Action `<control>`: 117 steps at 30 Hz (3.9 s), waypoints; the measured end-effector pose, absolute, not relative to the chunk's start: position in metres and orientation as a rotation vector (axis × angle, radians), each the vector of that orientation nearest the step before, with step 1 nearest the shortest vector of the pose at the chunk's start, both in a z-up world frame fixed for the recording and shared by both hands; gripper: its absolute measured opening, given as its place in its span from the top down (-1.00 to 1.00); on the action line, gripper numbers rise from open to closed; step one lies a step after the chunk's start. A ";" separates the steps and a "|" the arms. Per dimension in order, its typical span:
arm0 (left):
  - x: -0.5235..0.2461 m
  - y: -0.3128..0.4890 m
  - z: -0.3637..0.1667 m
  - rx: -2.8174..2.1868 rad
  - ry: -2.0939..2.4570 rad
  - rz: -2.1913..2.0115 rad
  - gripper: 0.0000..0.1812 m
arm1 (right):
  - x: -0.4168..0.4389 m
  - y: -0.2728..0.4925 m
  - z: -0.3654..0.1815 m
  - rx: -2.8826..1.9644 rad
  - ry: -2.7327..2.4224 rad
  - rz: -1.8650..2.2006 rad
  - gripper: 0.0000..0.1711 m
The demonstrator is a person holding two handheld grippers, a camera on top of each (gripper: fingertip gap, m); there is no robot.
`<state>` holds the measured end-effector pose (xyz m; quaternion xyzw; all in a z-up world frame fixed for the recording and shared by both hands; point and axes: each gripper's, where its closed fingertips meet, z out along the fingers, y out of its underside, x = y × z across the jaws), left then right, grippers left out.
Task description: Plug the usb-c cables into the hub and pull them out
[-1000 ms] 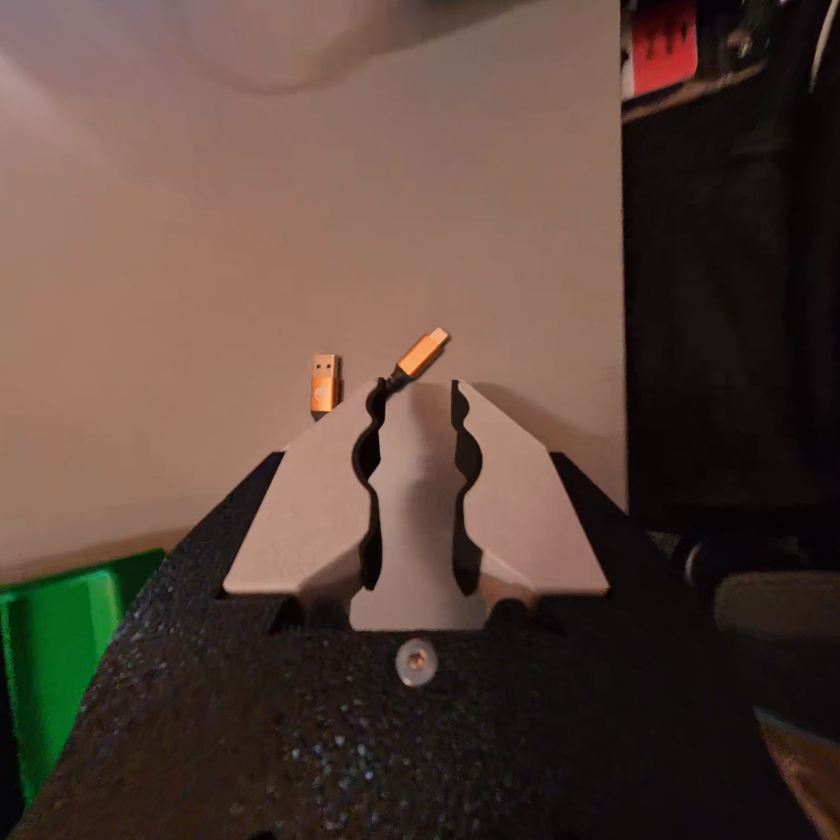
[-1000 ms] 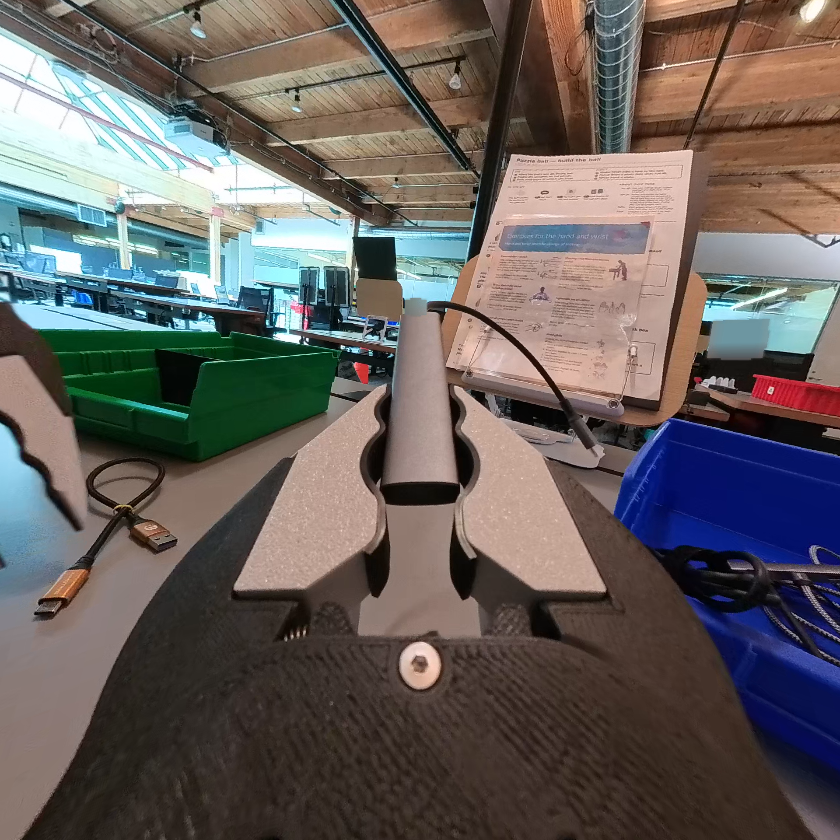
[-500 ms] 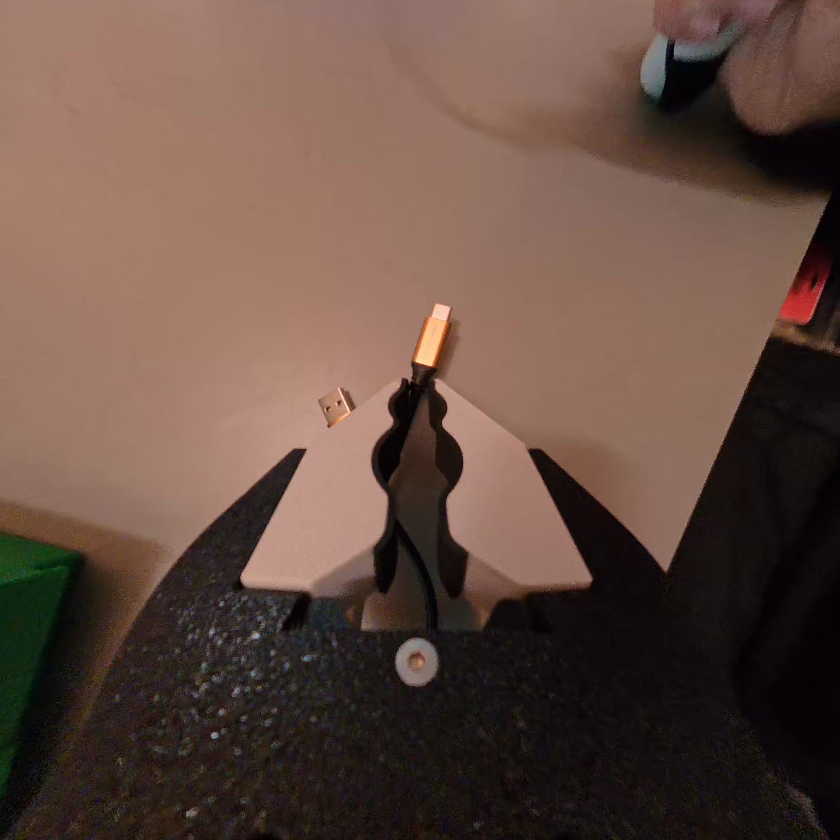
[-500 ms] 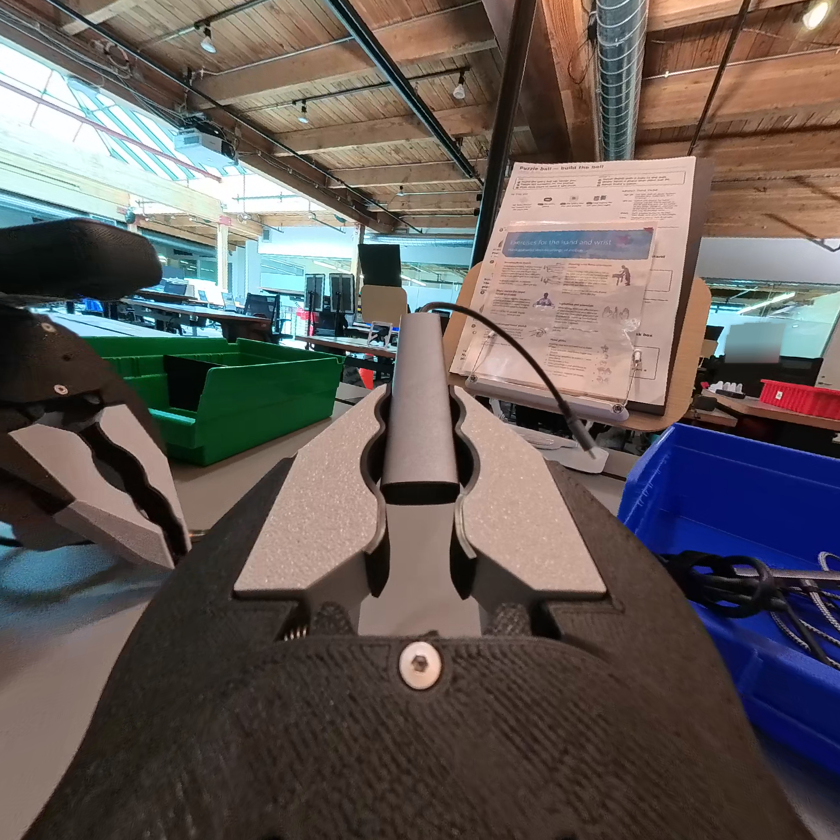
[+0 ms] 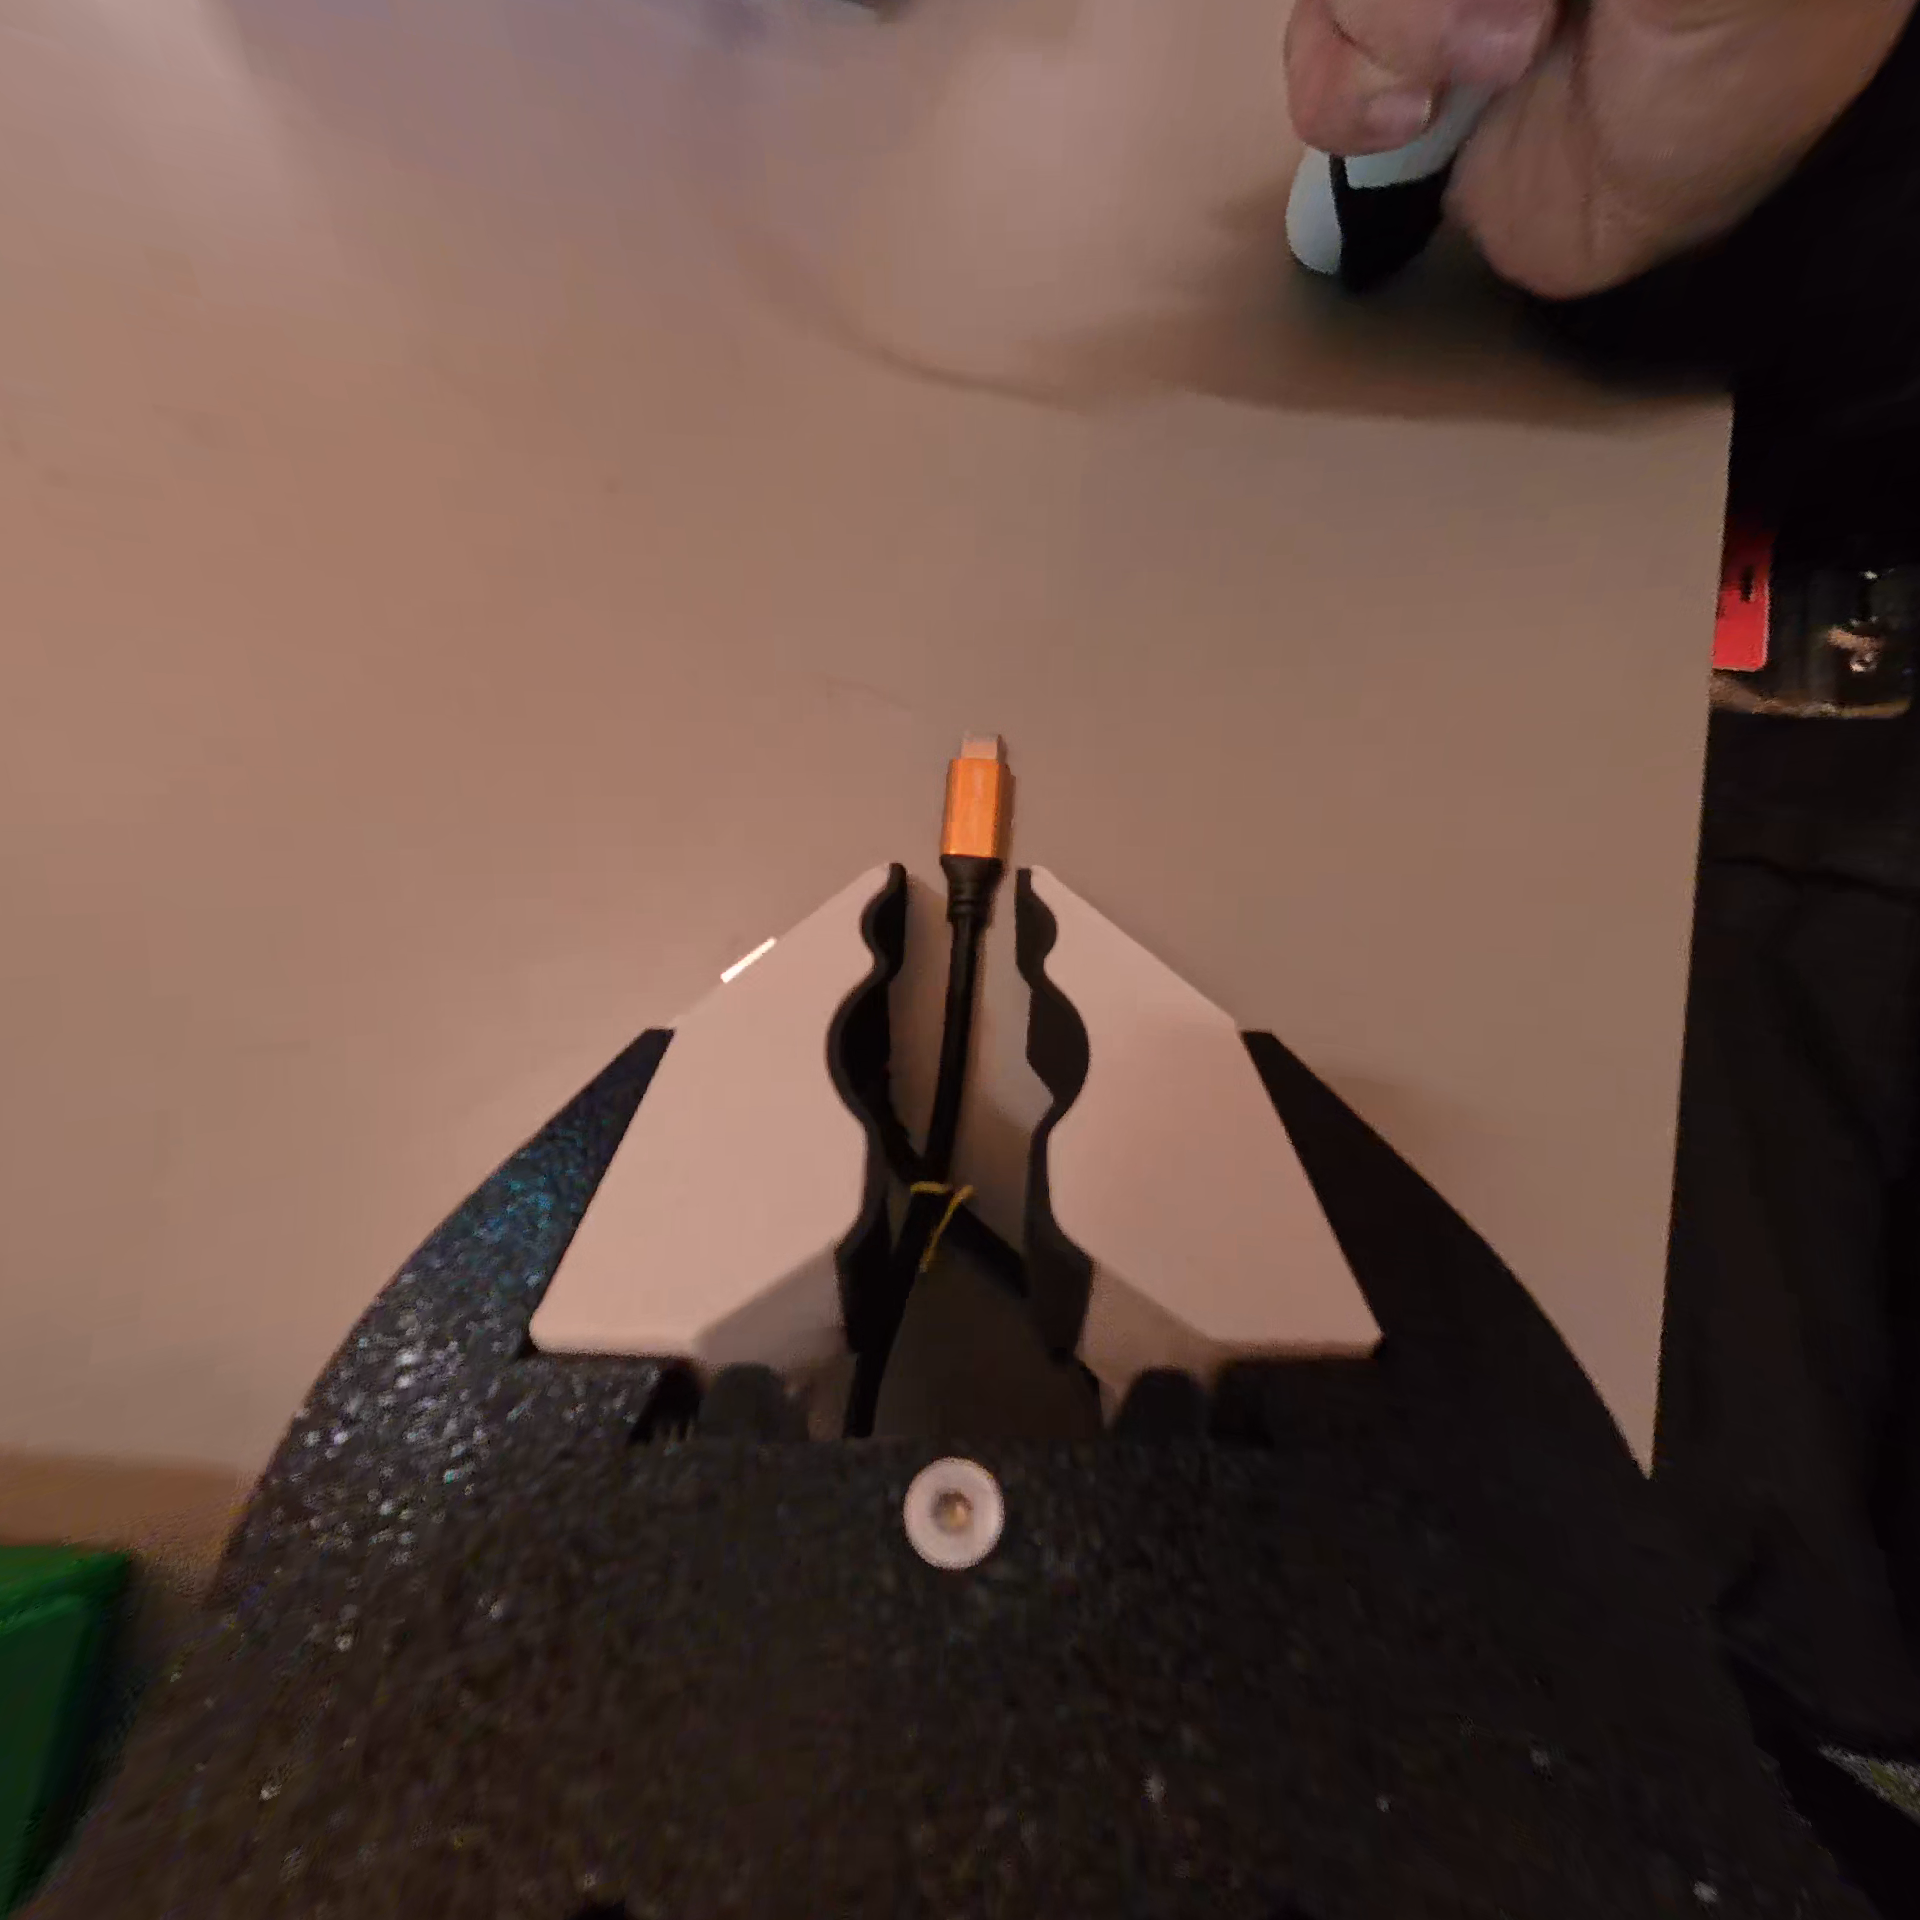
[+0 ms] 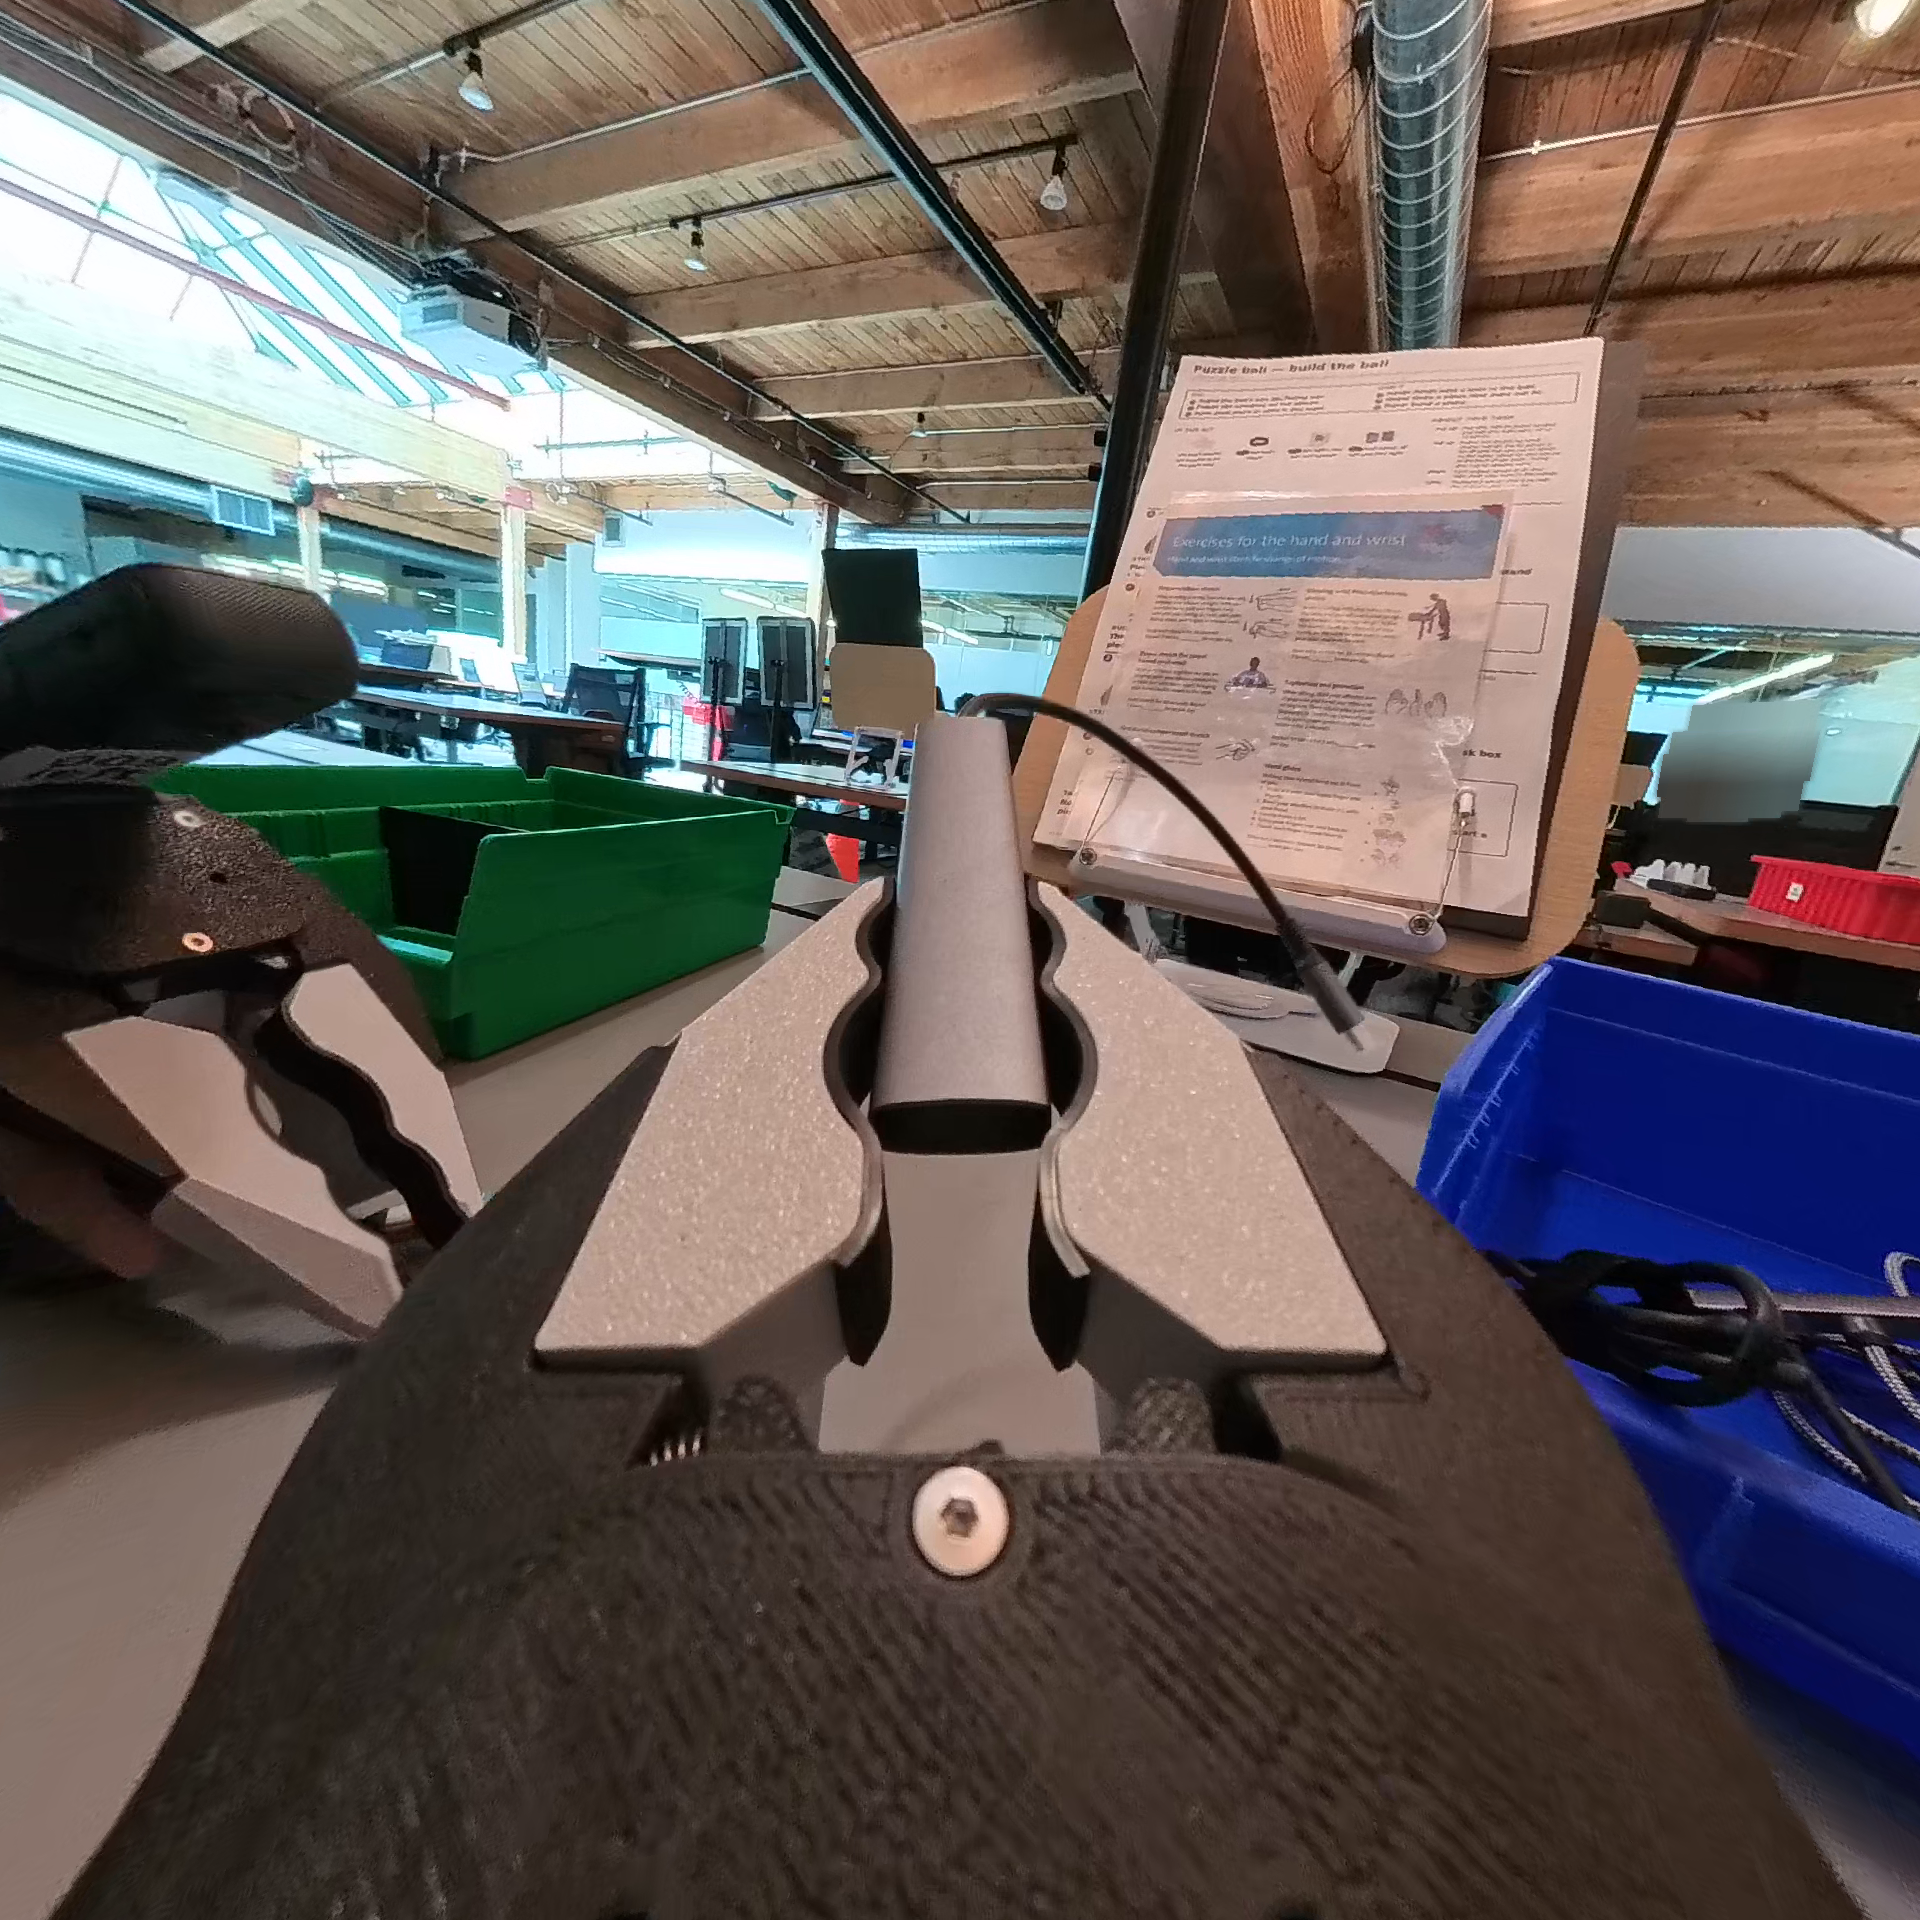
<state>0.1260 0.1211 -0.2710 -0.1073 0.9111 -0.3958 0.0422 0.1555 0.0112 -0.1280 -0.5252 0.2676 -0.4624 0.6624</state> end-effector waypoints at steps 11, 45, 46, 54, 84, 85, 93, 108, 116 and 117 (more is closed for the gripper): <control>0.137 0.089 -0.215 -0.759 2.467 -1.168 0.95 | 0.162 0.008 -0.134 -1.233 0.672 -1.090 0.74; 0.135 0.064 -0.149 -0.607 2.453 -0.987 0.95 | 0.153 0.036 -0.140 -1.349 0.541 -1.043 0.74; 0.136 0.065 -0.150 -0.607 2.453 -0.984 0.96 | 0.153 0.038 -0.141 -1.357 0.531 -1.031 0.73; 0.139 0.071 -0.162 -0.517 2.417 -0.919 0.96 | 0.146 0.048 -0.140 -1.393 0.454 -1.105 0.74; 0.131 0.064 -0.141 -0.586 2.401 -1.232 0.95 | 0.143 0.035 -0.129 -1.249 0.480 -1.040 0.75; 0.131 0.063 -0.141 -0.580 2.395 -1.231 0.95 | 0.144 0.034 -0.129 -1.251 0.488 -1.033 0.75; 0.131 0.059 -0.134 -0.405 2.284 -1.220 0.95 | 0.144 0.032 -0.129 -1.223 0.524 -0.888 0.74; 0.133 0.060 -0.137 -0.363 2.149 -1.306 0.95 | 0.142 0.034 -0.127 -1.245 0.480 -1.004 0.74; 0.145 0.101 -0.095 -0.513 2.000 -1.465 0.80 | 0.149 -0.001 -0.119 -1.148 0.587 -1.161 0.74; 0.157 0.126 -0.086 -0.591 1.959 -1.413 0.80 | 0.151 -0.004 -0.120 -1.142 0.608 -1.157 0.74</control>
